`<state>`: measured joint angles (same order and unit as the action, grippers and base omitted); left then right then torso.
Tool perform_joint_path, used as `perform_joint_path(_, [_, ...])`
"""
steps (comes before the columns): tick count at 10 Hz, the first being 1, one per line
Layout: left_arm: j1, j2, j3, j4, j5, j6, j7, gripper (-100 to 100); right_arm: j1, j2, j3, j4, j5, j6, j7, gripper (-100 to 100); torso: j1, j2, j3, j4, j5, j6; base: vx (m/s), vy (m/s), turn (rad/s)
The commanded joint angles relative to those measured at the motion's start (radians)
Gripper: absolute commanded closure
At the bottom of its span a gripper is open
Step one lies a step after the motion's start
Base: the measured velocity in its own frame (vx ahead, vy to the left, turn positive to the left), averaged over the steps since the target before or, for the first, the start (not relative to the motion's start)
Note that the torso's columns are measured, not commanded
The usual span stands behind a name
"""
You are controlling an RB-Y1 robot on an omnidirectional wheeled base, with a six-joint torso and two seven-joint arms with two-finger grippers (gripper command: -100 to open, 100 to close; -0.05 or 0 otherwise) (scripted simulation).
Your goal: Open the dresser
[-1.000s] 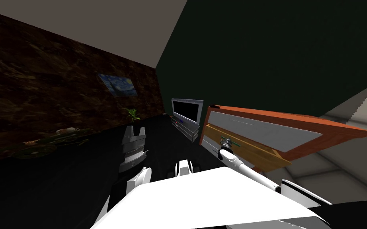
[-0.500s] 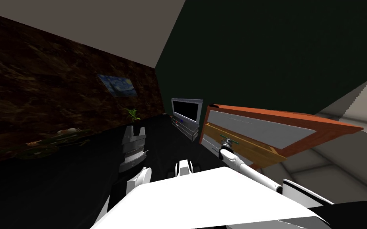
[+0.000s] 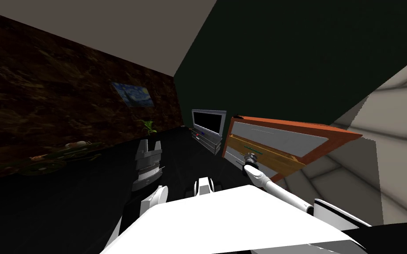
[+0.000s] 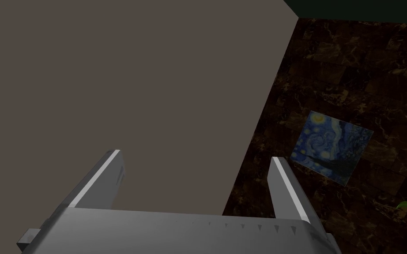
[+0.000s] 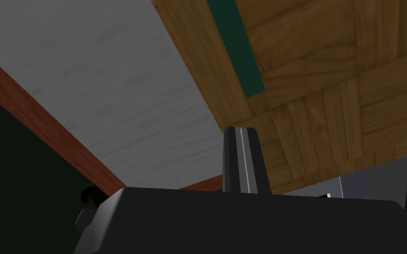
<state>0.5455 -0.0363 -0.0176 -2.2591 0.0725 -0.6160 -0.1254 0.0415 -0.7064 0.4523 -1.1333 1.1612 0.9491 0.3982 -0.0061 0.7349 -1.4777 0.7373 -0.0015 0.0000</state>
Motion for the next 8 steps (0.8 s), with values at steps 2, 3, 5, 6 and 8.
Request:
perform_joint_path(2, [0.0, 0.0, 0.0, 0.0, 0.0, 0.0, 0.0, 0, 0.005, 0.027, 0.01, 0.003, 0.028, 0.04, -0.027, -100, -0.003, -0.004, -0.003, -0.002, -0.001, 0.0, 0.095, -0.116, 0.028])
perform_joint_path(3, [0.0, 0.0, 0.0, 0.0, 0.0, 0.0, 0.0, 0, 0.007, 0.035, 0.012, 0.004, 0.037, 0.051, -0.034, -100, 0.002, 0.0, -0.001, 0.0, 0.0, 0.0, 0.139, -0.121, 0.025])
perform_joint_path(5, [0.0, 0.0, 0.0, 0.0, 0.0, 0.0, 0.0, 0, 0.01, 0.055, 0.019, 0.006, 0.057, 0.079, -0.053, -100, 0.007, 0.003, 0.002, 0.001, 0.002, 0.0, 0.119, -0.141, 0.036])
perform_joint_path(6, [0.0, 0.0, 0.0, 0.0, 0.0, 0.0, 0.0, 0, 0.012, 0.063, 0.022, 0.008, 0.065, 0.091, -0.062, -100, 0.006, 0.005, 0.003, 0.001, 0.002, 0.0, 0.124, -0.138, 0.03])
perform_joint_path(8, [0.0, 0.0, 0.0, 0.0, 0.0, 0.0, 0.0, 0, -0.025, 0.084, 0.019, 0.041, 0.057, 0.09, -0.044, -100, 0.01, 0.006, 0.003, 0.001, 0.002, 0.0, 0.016, -0.061, 0.034])
